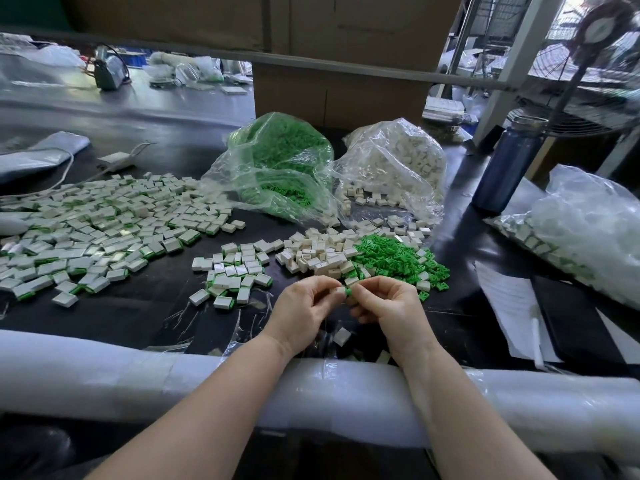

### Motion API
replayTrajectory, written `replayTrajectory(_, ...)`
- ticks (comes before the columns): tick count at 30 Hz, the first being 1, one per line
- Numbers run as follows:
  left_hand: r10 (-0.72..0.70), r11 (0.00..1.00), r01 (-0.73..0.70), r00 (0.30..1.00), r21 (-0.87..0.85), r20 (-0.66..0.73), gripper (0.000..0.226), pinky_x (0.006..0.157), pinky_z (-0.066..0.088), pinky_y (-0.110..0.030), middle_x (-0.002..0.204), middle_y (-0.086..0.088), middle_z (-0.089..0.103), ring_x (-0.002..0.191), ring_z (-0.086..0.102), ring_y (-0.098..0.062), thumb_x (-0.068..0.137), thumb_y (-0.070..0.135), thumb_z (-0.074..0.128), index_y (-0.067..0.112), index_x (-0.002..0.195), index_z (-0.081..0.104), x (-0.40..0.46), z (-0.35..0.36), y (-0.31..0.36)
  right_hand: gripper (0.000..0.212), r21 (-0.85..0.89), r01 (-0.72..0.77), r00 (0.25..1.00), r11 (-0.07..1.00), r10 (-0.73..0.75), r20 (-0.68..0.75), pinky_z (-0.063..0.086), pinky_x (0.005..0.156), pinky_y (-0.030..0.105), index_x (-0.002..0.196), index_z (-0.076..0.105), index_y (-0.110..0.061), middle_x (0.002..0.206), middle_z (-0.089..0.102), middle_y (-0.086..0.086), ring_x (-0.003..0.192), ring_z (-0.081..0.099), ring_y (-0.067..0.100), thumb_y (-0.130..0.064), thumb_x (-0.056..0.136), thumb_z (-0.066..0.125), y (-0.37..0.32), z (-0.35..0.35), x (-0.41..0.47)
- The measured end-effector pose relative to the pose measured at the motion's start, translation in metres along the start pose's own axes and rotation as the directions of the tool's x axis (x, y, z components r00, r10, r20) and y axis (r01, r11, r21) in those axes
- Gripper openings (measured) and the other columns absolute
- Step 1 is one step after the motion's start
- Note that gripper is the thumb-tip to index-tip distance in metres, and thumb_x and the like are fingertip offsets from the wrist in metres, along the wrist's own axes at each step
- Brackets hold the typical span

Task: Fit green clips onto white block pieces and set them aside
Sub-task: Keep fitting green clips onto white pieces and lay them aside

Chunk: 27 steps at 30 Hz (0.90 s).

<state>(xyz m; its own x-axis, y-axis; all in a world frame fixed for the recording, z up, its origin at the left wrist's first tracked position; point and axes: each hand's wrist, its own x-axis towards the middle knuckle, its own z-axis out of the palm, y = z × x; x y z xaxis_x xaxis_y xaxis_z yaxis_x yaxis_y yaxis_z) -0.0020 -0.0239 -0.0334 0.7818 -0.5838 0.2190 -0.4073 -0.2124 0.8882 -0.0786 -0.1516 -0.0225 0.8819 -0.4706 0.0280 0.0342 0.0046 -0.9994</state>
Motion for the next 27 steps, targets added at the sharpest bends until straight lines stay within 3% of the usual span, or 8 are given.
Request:
replayTrajectory(5, -0.039, 0.999, 0.039, 0.997, 0.000, 0.060, 0.012, 0.081, 0.050, -0.025, 0.085, 0.001, 0.070, 0.082, 0.064, -0.014, 0.091, 0.019, 0.058, 0.014, 0.093, 0.069, 0.0010, -0.0040, -0.0003, 0.013, -0.119, 0.008, 1.000, 0.993, -0.007, 0.004, 0.047, 0.046, 0.018, 0.074, 0.065, -0.006, 0.057, 0.063, 0.005, 0.047, 0.057, 0.009, -0.001, 0.085, 0.063, 0.0006, 0.0030, -0.0005)
replayTrajectory(10, -0.090, 0.996, 0.087, 0.990, 0.031, 0.112, 0.014, 0.087, 0.050, -0.040, 0.085, -0.005, 0.071, 0.086, 0.065, -0.022, 0.091, 0.020, 0.057, 0.014, 0.090, 0.070, 0.0010, -0.0031, -0.0002, 0.015, -0.193, -0.012, 1.000, 0.981, 0.016, 0.020, 0.046, 0.045, 0.016, 0.073, 0.063, -0.006, 0.054, 0.061, 0.001, 0.043, 0.055, 0.006, -0.001, 0.087, 0.060, 0.0003, 0.0058, -0.0003)
replayTrajectory(15, -0.072, 0.990, 0.054, 0.988, 0.133, 0.136, 0.013, 0.081, 0.049, -0.031, 0.080, 0.001, 0.068, 0.079, 0.061, -0.015, 0.091, 0.021, 0.058, 0.017, 0.089, 0.070, 0.0002, -0.0043, -0.0003, 0.018, -0.221, -0.026, 0.998, 0.975, 0.038, 0.051, 0.044, 0.045, 0.014, 0.071, 0.062, -0.007, 0.053, 0.060, -0.001, 0.042, 0.053, 0.003, -0.001, 0.087, 0.060, -0.0006, 0.0044, -0.0019)
replayTrajectory(20, -0.058, 0.997, 0.052, 0.990, 0.051, 0.130, 0.016, 0.085, 0.049, -0.035, 0.087, -0.006, 0.071, 0.085, 0.064, -0.022, 0.091, 0.021, 0.057, 0.012, 0.093, 0.070, -0.0005, -0.0044, 0.0021, 0.016, -0.245, 0.054, 0.998, 0.968, -0.041, 0.055, 0.048, 0.053, 0.018, 0.075, 0.061, -0.013, 0.067, 0.061, -0.001, 0.057, 0.056, 0.004, -0.004, 0.088, 0.059, -0.0003, 0.0062, -0.0015)
replayTrajectory(23, -0.041, 0.999, 0.039, 0.995, 0.027, 0.092, 0.015, 0.088, 0.049, -0.035, 0.092, -0.003, 0.071, 0.089, 0.065, -0.018, 0.090, 0.021, 0.059, 0.013, 0.098, 0.070, -0.0005, -0.0019, 0.0039, 0.015, -0.191, 0.077, 0.997, 0.979, -0.077, 0.006, 0.049, 0.052, 0.019, 0.081, 0.062, -0.015, 0.073, 0.063, 0.003, 0.063, 0.059, 0.009, -0.001, 0.086, 0.060, 0.0003, 0.0051, -0.0009)
replayTrajectory(27, -0.028, 0.999, 0.029, 0.999, -0.019, 0.044, 0.022, 0.075, 0.051, -0.028, 0.082, 0.002, 0.060, 0.072, 0.054, -0.014, 0.079, 0.014, 0.072, 0.017, 0.098, 0.063, -0.0009, -0.0011, 0.0040, 0.014, -0.140, 0.051, 0.997, 0.989, -0.058, -0.046, 0.048, 0.048, 0.017, 0.081, 0.064, -0.010, 0.069, 0.062, 0.005, 0.052, 0.057, 0.005, 0.003, 0.085, 0.061, 0.0009, 0.0034, 0.0000)
